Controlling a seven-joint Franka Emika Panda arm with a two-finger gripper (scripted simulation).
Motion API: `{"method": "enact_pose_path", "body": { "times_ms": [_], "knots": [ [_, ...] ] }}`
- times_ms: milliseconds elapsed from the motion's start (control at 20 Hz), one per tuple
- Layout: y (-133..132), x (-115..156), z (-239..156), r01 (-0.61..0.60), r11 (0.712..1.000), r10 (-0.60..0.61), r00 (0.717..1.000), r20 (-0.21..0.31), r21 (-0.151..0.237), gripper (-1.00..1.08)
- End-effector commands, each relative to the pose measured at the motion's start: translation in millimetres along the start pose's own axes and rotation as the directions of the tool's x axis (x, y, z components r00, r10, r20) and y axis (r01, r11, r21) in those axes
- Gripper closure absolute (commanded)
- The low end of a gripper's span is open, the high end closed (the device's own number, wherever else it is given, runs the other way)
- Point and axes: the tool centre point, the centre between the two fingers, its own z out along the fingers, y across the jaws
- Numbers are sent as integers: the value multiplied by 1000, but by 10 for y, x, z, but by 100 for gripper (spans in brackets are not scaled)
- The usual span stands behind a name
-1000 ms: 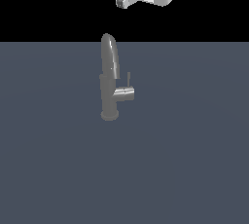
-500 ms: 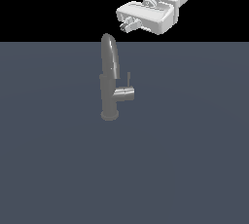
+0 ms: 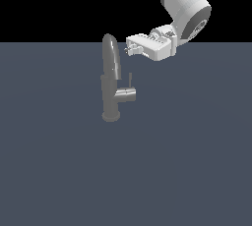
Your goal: Turn on the faucet by rotating a designated handle.
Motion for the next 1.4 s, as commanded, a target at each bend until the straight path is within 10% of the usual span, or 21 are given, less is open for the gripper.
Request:
{"method": "enact_pose_path", "body": {
  "times_ms": [0, 600, 1350],
  "knots": [
    [-25, 199, 15, -43, 998, 41, 998, 54, 43, 108],
    [-53, 878, 160, -205, 964, 161, 957, 239, 170, 108],
    [51, 909, 207, -224, 958, 173, 950, 260, 181, 108]
  ]
}}
